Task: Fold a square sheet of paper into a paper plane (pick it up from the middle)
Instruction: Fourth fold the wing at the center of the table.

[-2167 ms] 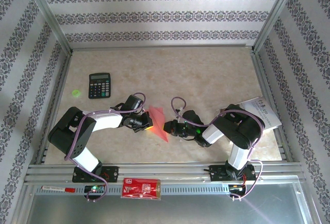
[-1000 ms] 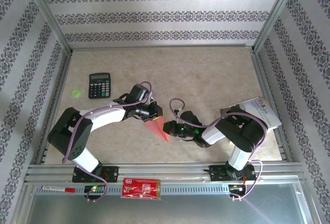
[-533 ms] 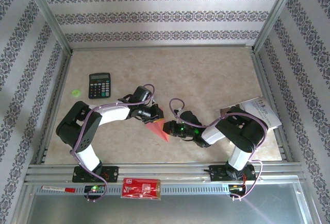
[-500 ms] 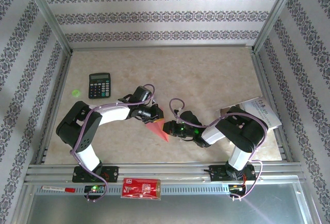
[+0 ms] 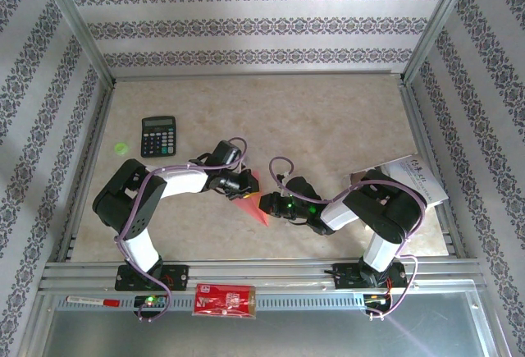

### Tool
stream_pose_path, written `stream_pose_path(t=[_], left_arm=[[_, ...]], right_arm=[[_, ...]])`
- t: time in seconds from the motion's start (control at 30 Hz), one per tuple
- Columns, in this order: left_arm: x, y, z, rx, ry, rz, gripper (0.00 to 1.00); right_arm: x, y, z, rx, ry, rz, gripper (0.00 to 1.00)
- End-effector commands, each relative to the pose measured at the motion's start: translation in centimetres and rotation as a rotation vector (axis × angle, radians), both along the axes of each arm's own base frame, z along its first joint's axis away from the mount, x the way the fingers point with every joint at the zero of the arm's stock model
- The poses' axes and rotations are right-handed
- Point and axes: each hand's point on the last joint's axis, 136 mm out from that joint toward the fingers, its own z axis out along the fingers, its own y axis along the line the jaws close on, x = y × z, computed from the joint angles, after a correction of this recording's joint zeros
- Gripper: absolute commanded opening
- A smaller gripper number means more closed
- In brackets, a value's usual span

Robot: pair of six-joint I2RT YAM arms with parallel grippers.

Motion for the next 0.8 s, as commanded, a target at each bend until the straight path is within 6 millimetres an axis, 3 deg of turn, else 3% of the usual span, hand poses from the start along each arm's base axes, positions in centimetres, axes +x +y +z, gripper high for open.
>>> stream_pose_path(t=[0.0,0.57,0.77], left_arm=[[-0.1,0.5,-0.8,0.014,-0.013,-0.006,0.12],[-0.6,2.0,-1.7,0.027,0.006,0.01,0.12],[-0.2,1.6,-0.2,-0.021,-0.017,0.016,0.12]], right_arm=[[-1.3,-1.4,-3.0,-0.12,0.058,0.001,0.0],[-1.3,-1.4,-2.9,-0.118,0.055,0.002,0.04],[-1.3,-1.2,-2.8,-0.117,0.052,0.007,0.02]])
